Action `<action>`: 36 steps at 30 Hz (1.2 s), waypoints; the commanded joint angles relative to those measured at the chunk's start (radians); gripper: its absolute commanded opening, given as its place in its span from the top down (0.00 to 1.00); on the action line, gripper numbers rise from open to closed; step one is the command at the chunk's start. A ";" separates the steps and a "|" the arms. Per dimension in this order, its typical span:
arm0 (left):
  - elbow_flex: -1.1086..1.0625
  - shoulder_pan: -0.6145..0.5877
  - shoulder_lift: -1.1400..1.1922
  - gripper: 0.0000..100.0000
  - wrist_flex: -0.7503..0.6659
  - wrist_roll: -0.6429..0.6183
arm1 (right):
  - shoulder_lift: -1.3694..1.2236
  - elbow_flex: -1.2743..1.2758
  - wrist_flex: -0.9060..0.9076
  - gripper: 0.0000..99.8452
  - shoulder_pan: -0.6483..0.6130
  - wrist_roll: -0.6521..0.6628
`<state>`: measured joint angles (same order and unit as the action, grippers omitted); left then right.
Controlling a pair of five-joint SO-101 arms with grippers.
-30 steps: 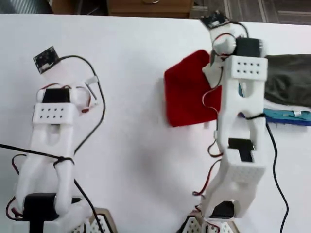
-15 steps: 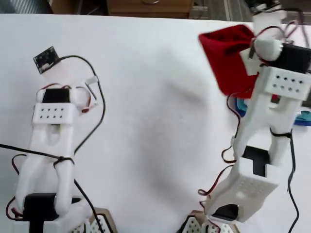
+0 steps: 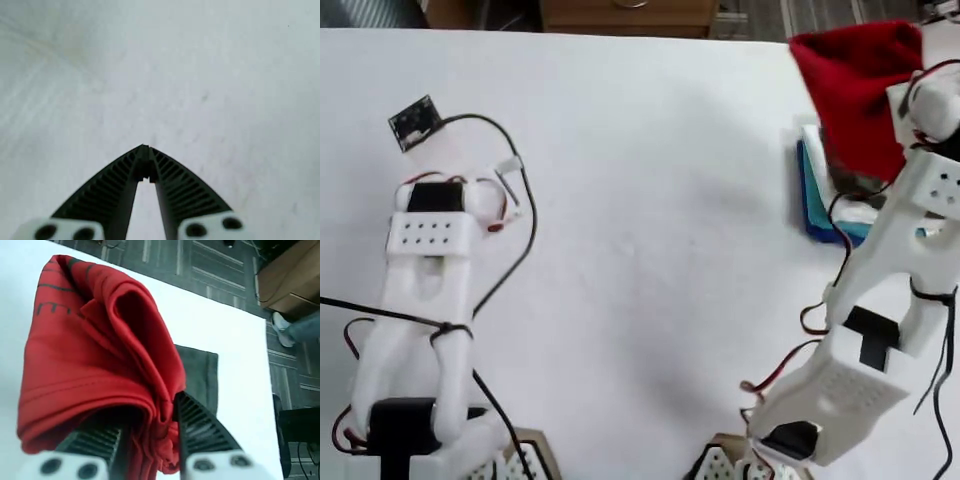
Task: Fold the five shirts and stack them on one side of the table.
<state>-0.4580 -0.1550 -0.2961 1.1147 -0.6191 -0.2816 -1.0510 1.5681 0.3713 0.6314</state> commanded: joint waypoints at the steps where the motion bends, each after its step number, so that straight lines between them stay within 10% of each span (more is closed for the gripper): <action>1: 0.002 -0.008 -0.038 0.97 -0.009 -0.006 | -0.004 -0.032 -0.033 0.98 0.036 0.008; 19: 0.001 -0.008 -0.038 0.97 -0.003 -0.006 | -0.311 -0.043 -0.200 0.98 0.142 0.006; 36: -0.019 -0.008 -0.037 0.97 -0.009 -0.006 | -0.042 -0.238 0.097 0.98 -0.056 -0.002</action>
<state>-0.4718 -0.1550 -0.2961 1.1147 -0.6191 -0.4365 -1.2444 1.6448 0.3314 0.6314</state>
